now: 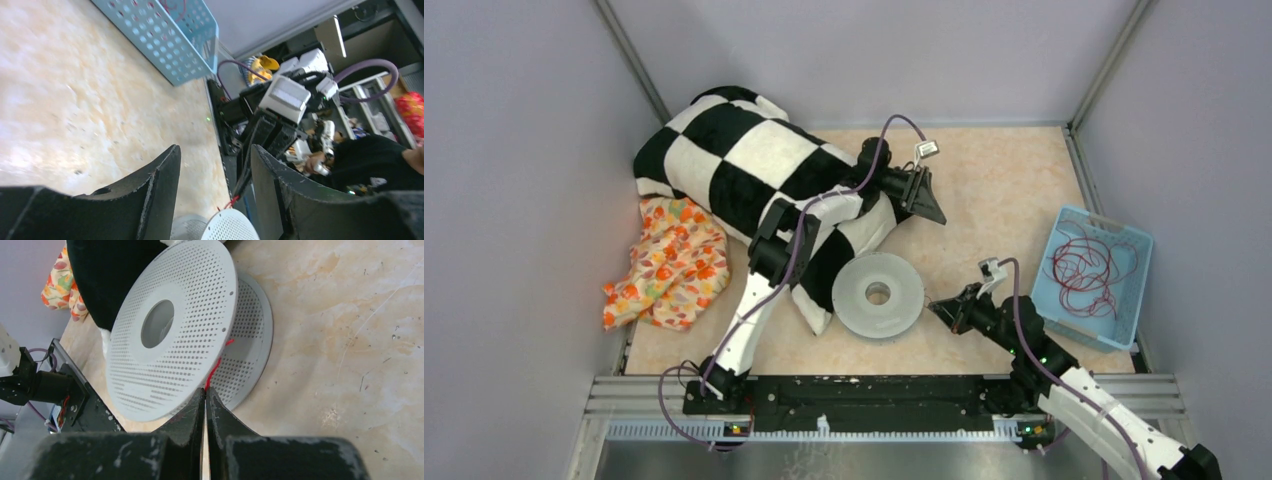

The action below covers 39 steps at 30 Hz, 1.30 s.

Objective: Wrap the cables

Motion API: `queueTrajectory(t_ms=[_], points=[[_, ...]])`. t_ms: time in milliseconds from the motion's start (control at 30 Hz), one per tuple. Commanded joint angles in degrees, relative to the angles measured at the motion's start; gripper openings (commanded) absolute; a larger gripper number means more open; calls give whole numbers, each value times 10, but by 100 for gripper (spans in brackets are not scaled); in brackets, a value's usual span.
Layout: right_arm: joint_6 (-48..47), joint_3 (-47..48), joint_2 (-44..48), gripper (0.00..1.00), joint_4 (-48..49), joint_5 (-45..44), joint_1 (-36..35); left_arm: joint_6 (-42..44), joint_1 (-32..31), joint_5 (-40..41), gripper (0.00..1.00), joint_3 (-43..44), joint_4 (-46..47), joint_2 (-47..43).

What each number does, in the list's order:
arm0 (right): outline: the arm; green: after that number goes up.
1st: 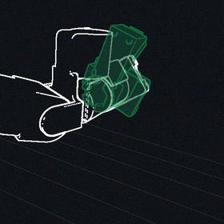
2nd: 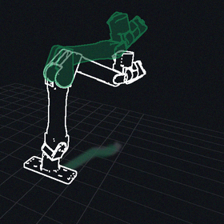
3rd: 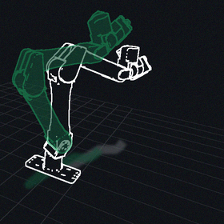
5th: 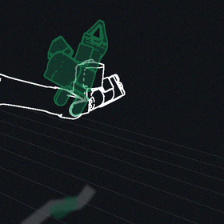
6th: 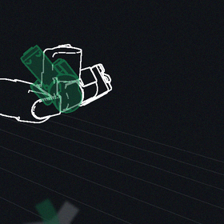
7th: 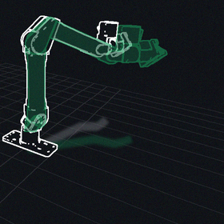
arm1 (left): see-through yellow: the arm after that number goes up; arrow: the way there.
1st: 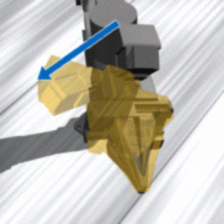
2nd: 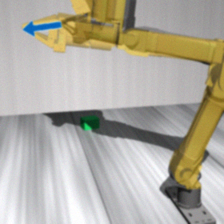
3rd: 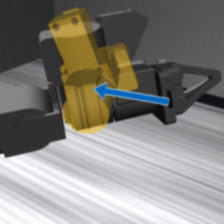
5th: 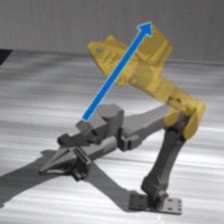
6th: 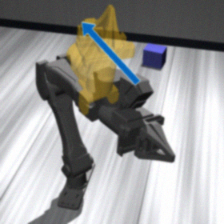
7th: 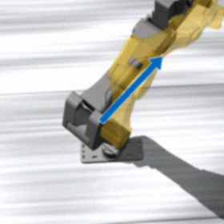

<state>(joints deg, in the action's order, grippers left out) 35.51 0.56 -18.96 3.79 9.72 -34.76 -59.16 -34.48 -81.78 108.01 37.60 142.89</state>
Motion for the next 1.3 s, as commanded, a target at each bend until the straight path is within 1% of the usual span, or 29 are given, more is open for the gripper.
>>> queueTrajectory(t_ms=[0,67,133,167,200,267,333,433,500,633,700,800,900,967,1067,1167,1267], points=[[-1,6,-16,0,47,-2,-5,92,14,75,60,64,-111,-31],[2,5,-24,0,52,-9,-6,104,14,102,60,71,-125,-57],[2,5,-28,0,56,-19,-6,134,16,125,60,78,-172,-91],[0,5,-29,0,58,-23,-6,156,15,136,60,77,-204,-109],[-2,6,-33,0,59,-26,-5,181,15,151,60,73,-255,-132],[-3,7,-41,0,60,-26,-6,251,15,200,60,48,-340,-184],[2,6,-54,0,62,-19,-5,312,15,267,59,7,-431,-256],[11,3,-66,0,64,-12,-8,372,15,390,58,-66,-551,-338],[10,4,-68,0,57,-13,-11,380,16,441,58,-135,-593,-397],[3,8,-65,0,48,-9,-14,388,13,516,59,-271,-640,-524],[-6,15,-65,0,39,-5,-15,399,12,580,60,-324,-692,-583],[-18,25,-66,0,25,-3,-16,396,13,667,60,-364,-755,-646],[-20,28,-67,0,26,-1,-16,378,12,670,60,-419,-782,-670],[-21,29,-68,0,26,-1,-17,369,7,674,60,-444,-784,-675],[-23,29,-70,0,28,-2,-17,359,-16,695,58,-470,-785,-668],[-23,30,-71,0,29,-2,-17,365,-62,721,55,-459,-785,-651],[-19,30,-73,0,36,0,-16,407,-102,738,56,-428,-794,-615]])
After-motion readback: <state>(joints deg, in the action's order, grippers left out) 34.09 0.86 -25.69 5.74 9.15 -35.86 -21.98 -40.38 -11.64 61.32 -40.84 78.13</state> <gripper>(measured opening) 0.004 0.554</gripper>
